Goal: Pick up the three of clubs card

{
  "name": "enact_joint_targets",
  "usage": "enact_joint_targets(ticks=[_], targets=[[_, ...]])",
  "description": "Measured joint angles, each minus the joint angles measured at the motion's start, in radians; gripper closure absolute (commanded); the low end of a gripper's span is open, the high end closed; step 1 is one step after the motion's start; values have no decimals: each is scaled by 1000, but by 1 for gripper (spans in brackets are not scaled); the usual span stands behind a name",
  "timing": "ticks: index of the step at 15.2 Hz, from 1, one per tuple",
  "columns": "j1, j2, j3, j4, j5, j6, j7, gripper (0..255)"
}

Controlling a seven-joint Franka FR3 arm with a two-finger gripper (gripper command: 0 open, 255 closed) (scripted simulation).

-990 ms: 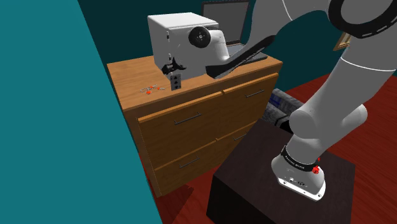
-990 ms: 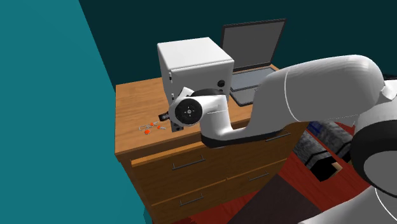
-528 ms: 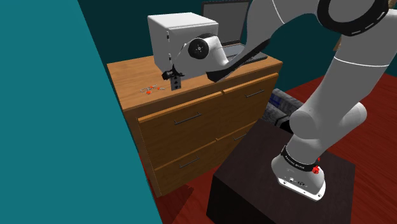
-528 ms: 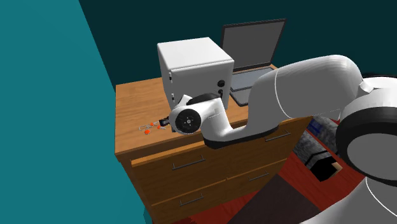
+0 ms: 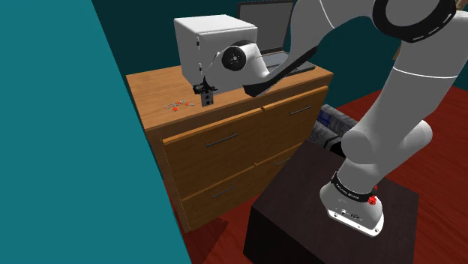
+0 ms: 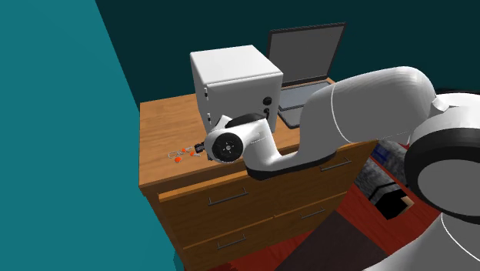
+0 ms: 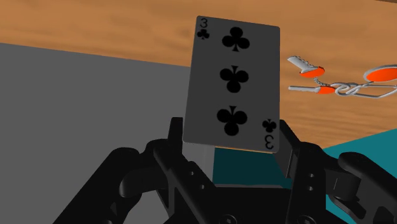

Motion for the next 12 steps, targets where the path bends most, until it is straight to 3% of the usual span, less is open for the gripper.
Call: enact_joint_targets(ticks=[4,12], targets=[[-1,-3,1,0,9,0,-7,255],[-23,-85,14,-2,196,22,-171,255]])
